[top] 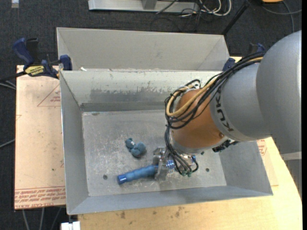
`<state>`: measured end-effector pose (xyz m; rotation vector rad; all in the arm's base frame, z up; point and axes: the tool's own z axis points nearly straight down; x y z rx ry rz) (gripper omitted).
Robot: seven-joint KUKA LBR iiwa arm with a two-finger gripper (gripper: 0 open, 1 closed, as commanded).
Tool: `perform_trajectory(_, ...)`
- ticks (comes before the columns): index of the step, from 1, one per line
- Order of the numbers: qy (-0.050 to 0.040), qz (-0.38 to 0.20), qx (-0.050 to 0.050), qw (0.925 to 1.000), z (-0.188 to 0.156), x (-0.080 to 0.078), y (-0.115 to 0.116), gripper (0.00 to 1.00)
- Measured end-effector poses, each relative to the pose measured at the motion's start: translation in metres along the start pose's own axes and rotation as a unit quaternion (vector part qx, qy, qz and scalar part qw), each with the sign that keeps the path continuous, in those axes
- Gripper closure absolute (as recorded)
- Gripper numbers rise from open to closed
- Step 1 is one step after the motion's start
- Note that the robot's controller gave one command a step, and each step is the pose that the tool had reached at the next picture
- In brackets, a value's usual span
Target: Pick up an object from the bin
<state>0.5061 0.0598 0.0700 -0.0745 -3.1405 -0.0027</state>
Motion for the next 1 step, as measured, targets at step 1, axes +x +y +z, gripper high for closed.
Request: perform_trajectory(1, -0.0051, 0.004, -0.001, 1.0, -0.141, -0.0286, 0.0333, 1.0)
